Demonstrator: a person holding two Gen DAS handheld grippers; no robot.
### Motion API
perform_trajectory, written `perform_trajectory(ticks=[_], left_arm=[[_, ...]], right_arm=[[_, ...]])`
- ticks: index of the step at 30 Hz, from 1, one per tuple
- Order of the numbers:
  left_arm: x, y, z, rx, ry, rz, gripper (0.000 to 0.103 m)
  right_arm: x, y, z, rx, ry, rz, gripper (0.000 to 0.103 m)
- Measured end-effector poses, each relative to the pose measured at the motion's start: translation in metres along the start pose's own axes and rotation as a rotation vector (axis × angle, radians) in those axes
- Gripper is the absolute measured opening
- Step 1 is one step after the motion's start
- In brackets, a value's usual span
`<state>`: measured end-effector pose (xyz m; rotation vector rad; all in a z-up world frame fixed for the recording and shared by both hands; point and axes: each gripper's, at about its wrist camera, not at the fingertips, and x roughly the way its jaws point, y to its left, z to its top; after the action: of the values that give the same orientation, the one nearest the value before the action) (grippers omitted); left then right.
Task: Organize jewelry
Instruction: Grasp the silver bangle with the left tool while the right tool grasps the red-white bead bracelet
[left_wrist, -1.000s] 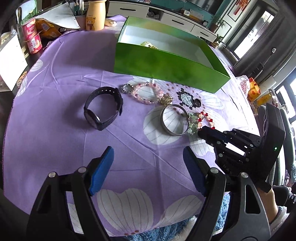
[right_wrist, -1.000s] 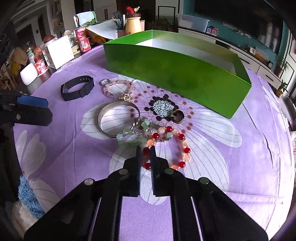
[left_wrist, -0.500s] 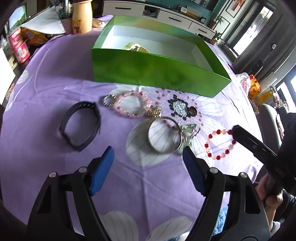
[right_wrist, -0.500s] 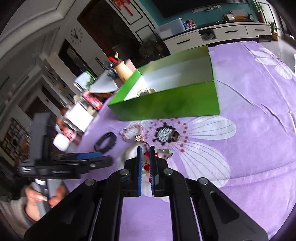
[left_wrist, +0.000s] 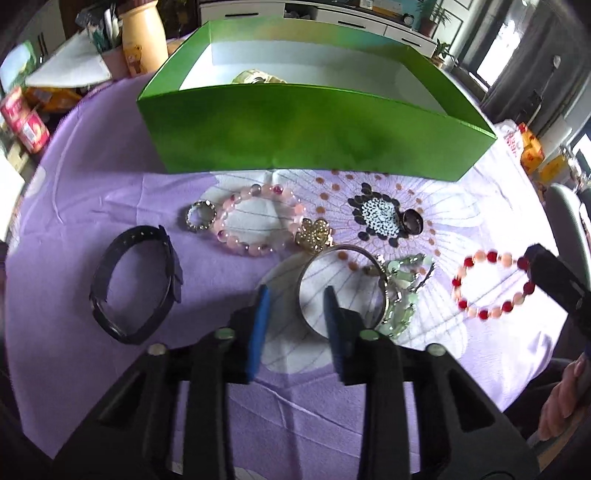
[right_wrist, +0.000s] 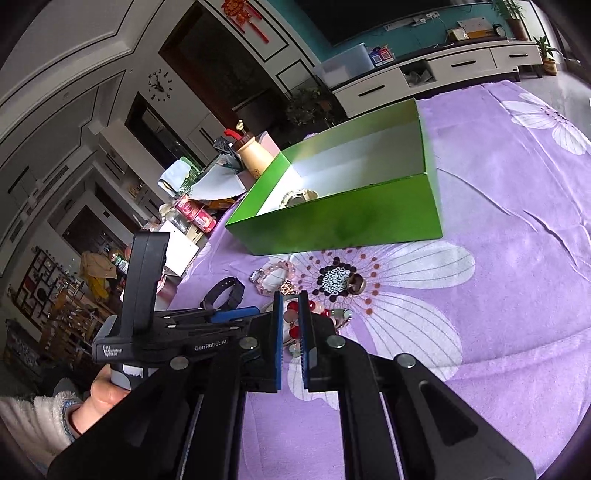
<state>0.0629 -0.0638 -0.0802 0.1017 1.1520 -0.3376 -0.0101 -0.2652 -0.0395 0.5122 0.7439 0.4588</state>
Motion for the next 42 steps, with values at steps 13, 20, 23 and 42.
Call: perform_trajectory(ticks=[13,20,23,42], left_arm=[[-0.028,0.016,-0.014,-0.035,-0.058,-0.032,0.003],[-0.029,0.023,-0.013,-0.048,-0.037,-0.06,0.014],[-0.022,0.017,-0.011,-0.029,-0.016,-0.041,0.035],[-0.015,0.003,-0.014,0.016,-0.024,-0.014,0.003]], right_arm=[[-0.004,0.0,-0.004,-0.001,-0.001,-0.012,0.007],[-0.004,0.001,-0.005,0.004,0.004,-0.019,0.007],[-0.003,0.002,-0.007,0.006,0.009,-0.018,0.007],[-0.004,-0.003,-0.008,0.015,0.0,-0.033,0.007]])
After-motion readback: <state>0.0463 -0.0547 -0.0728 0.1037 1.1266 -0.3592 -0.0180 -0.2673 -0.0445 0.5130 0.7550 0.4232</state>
